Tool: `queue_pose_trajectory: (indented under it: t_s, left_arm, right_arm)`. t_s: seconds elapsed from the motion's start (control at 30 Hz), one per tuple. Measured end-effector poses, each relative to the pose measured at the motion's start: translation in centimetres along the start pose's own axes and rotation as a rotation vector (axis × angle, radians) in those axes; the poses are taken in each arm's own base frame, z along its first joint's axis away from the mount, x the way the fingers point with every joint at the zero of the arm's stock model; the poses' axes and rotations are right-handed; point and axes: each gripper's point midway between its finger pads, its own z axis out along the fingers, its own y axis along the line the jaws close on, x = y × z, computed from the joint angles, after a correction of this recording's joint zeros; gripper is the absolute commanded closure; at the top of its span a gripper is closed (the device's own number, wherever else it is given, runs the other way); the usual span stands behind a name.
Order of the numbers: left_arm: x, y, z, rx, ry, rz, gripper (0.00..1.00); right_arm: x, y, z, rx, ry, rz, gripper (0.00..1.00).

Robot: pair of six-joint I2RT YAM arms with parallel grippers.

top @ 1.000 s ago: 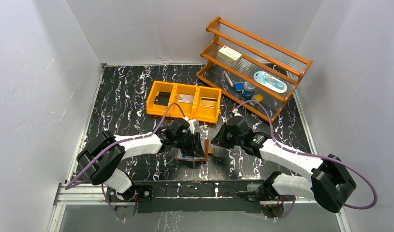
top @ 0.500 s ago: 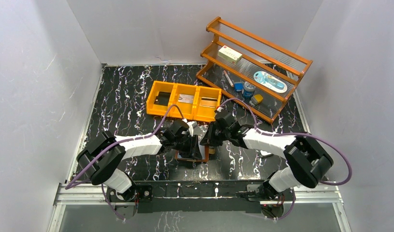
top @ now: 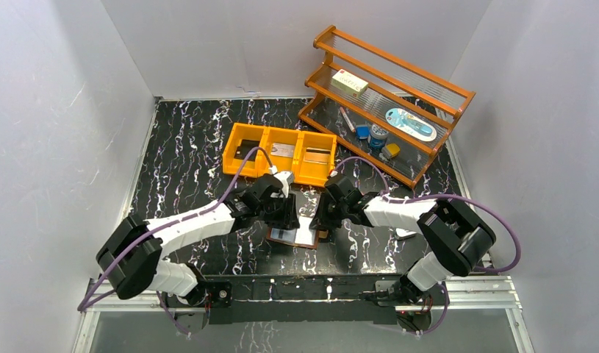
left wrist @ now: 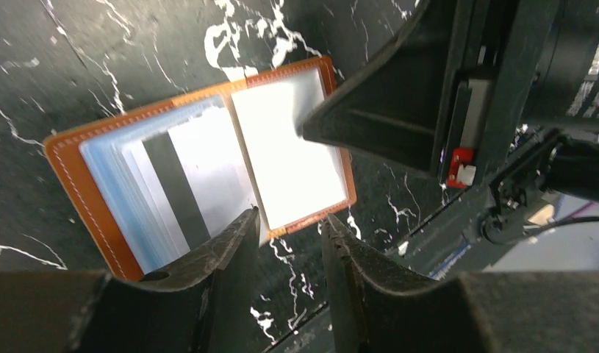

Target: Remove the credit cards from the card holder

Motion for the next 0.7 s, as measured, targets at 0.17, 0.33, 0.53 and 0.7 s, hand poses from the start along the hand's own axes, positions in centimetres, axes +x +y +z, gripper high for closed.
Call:
queue_pose_trajectory:
  t_s: [0.17,0.33,0.53,0.7]
  left_arm:
    - [-0.8,0.7,1.1,-0.053,0.002,0.040,0.69]
    - [0.9,3.2,2.6,-0.150,0.064,0.010,0.71]
    - [1.3,3.6,2.3,-0.147,0.011,-0.062,0.73]
    - [2.2,3.8,1.6,-0.133,-0.006,-0.106,0.72]
  right_arm:
    - [0.0,0.0,0.0,-0.003,-0.004,-0.002,0.84]
    - [-0.1,-0.1,0.0,0.001,-0.011,-0.010,0.84]
    - [-0.2,-0.2,0.0,0.002,-0.012,-0.020,0.84]
    - [-0.4,-0.2,-0.2,0.015,-0.016,-0.051,0.79]
